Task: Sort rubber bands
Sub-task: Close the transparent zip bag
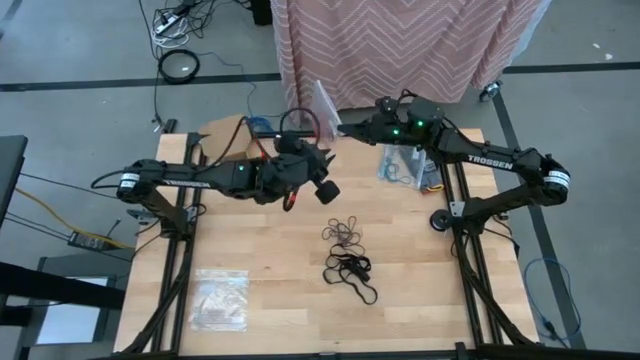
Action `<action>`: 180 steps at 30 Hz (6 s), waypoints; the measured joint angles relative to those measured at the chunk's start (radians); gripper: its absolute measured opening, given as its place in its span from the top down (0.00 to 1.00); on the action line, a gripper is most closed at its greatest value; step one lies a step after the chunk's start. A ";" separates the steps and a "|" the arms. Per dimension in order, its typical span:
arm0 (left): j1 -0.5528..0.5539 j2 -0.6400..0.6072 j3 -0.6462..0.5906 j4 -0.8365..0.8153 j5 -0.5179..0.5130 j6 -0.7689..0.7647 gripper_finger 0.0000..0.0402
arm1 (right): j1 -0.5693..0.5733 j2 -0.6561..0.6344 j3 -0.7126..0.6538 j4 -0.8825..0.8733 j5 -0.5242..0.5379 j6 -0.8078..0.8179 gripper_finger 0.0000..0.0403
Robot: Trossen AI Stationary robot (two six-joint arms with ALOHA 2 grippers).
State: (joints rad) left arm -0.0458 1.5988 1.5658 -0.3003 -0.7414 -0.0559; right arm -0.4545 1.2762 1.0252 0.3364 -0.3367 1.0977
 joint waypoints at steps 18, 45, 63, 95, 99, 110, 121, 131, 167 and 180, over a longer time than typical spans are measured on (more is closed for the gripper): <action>-0.039 0.187 0.095 0.306 -0.412 0.494 0.58 | 0.021 0.000 0.000 0.089 0.027 0.125 0.98; -0.041 0.188 0.093 0.357 -0.462 0.684 0.58 | 0.065 0.000 0.000 0.119 0.029 0.139 0.98; -0.038 0.188 0.192 0.307 -0.471 0.595 0.99 | 0.074 -0.002 0.001 0.120 0.016 -0.014 0.94; 0.049 0.179 0.615 -0.769 0.550 -0.065 1.00 | 0.120 -0.013 0.214 -0.586 -0.251 -1.409 0.51; 0.073 0.179 0.624 -0.744 0.685 -0.056 1.00 | 0.121 -0.013 0.224 -0.578 -0.238 -1.416 0.52; 0.104 0.179 0.624 -0.710 0.766 -0.023 1.00 | 0.127 -0.013 0.224 -0.586 -0.334 -1.321 0.66; 0.126 0.180 0.624 -0.678 0.690 -0.026 0.95 | 0.111 -0.014 0.224 -0.659 -0.287 -1.169 1.00; 0.126 0.181 0.624 -0.674 0.701 -0.080 0.70 | 0.099 -0.014 0.224 -0.807 -0.286 -1.223 1.00; 0.122 0.252 0.623 -0.631 0.687 -0.072 1.00 | 0.014 -0.035 0.224 -0.632 -0.480 -1.094 0.70; 0.123 0.252 0.623 -0.619 0.685 -0.052 1.00 | 0.014 -0.035 0.224 -0.629 -0.453 -1.110 0.98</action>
State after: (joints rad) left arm 0.0776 1.8507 2.1883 -0.9195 -0.0568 -0.1079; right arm -0.4400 1.2415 1.2488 -0.2922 -0.7892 -0.0124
